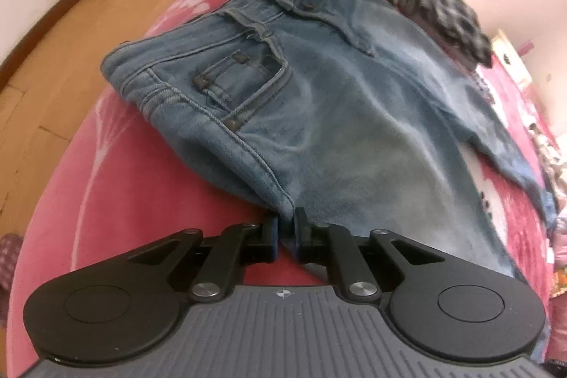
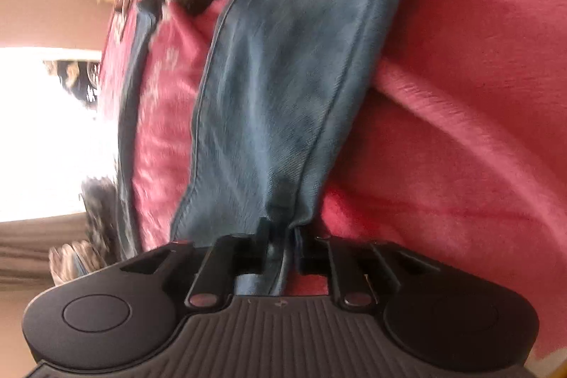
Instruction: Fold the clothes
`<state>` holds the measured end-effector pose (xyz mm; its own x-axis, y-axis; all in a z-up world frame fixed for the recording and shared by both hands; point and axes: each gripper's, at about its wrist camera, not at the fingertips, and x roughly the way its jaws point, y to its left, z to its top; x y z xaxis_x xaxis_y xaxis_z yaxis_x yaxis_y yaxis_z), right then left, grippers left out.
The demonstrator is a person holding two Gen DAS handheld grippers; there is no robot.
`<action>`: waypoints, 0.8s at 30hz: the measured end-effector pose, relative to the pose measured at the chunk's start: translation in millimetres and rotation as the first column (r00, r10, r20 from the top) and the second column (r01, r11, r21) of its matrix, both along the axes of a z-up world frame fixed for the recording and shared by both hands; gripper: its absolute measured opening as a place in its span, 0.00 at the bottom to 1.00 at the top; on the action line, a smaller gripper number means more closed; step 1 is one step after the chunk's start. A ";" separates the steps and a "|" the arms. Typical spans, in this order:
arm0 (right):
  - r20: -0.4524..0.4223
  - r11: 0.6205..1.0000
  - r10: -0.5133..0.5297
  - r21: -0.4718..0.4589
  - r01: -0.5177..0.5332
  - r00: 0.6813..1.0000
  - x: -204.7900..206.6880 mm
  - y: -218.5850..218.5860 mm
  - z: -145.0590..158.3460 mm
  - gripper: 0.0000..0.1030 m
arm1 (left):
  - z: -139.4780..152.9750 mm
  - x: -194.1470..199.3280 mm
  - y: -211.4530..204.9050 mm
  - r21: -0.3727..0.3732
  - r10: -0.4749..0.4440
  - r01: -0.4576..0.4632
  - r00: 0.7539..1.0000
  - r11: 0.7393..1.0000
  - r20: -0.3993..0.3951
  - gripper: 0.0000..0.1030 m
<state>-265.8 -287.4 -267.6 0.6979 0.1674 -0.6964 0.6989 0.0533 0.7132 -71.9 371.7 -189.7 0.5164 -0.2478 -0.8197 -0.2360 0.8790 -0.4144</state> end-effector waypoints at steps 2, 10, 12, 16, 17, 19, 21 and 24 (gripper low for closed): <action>0.039 0.997 -0.072 0.038 0.070 0.997 -10.7 -3.9 -3.8 0.32 | 2.5 -3.7 7.4 -0.021 0.014 -0.014 1.000 1.000 0.007 0.18; 0.049 0.990 -0.140 0.008 0.140 0.989 -14.8 -10.9 -16.3 0.07 | -9.7 -5.4 31.4 -0.132 0.159 -0.157 0.987 0.979 0.006 0.27; 0.048 0.990 -0.128 -0.046 0.130 0.991 -8.2 -9.0 -2.4 0.04 | -9.0 -6.3 27.7 -0.111 0.158 -0.155 0.987 0.982 0.021 0.22; 0.068 0.984 -0.080 -0.153 0.089 0.994 6.5 -8.8 33.7 0.04 | 4.8 -7.5 20.2 -0.048 0.104 -0.102 0.993 0.994 0.056 0.10; 0.078 0.980 -0.070 -0.179 0.083 0.995 10.5 -10.1 43.1 0.04 | 8.3 -7.8 20.7 -0.048 0.099 -0.096 0.993 0.994 0.063 0.09; 0.100 0.974 -0.063 -0.209 0.083 0.993 19.6 -13.1 58.5 0.04 | 15.5 -8.3 21.5 -0.047 0.088 -0.084 0.993 0.995 0.078 0.09; 0.116 0.967 -0.050 -0.242 0.077 0.992 28.8 -15.8 76.1 0.04 | 22.7 -8.8 21.8 -0.058 0.086 -0.081 0.992 0.995 0.092 0.08; 0.138 0.954 -0.021 -0.295 0.061 0.990 43.0 -18.6 102.6 0.04 | 33.3 -7.7 22.4 -0.087 0.095 -0.085 0.989 0.993 0.117 0.08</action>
